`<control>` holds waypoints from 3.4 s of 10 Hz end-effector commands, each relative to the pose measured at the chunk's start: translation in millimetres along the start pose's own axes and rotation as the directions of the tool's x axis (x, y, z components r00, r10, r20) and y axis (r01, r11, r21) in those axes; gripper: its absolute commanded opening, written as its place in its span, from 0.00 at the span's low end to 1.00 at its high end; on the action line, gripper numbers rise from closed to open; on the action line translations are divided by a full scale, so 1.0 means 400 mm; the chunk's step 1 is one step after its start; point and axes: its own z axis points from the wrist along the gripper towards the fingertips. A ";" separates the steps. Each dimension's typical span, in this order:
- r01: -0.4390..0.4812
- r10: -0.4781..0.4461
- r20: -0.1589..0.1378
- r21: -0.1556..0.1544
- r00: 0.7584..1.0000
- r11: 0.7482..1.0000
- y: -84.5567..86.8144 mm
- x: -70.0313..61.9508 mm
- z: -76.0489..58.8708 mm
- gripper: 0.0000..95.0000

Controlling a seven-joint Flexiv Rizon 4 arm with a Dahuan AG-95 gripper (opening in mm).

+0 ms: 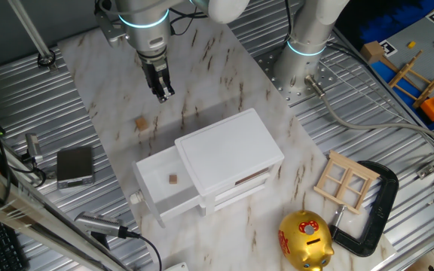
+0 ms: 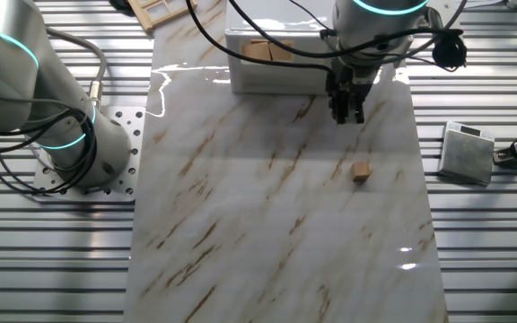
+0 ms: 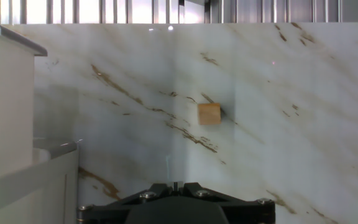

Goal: Put things in the drawer

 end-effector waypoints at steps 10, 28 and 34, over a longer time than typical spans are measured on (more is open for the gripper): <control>0.335 -0.335 -0.002 -0.045 0.942 0.941 0.000 0.000 0.000 0.00; 0.333 -0.350 -0.070 -0.180 0.934 0.925 0.000 0.000 0.000 0.00; 0.317 -0.334 -0.073 -0.178 0.940 0.931 0.000 0.000 0.000 0.00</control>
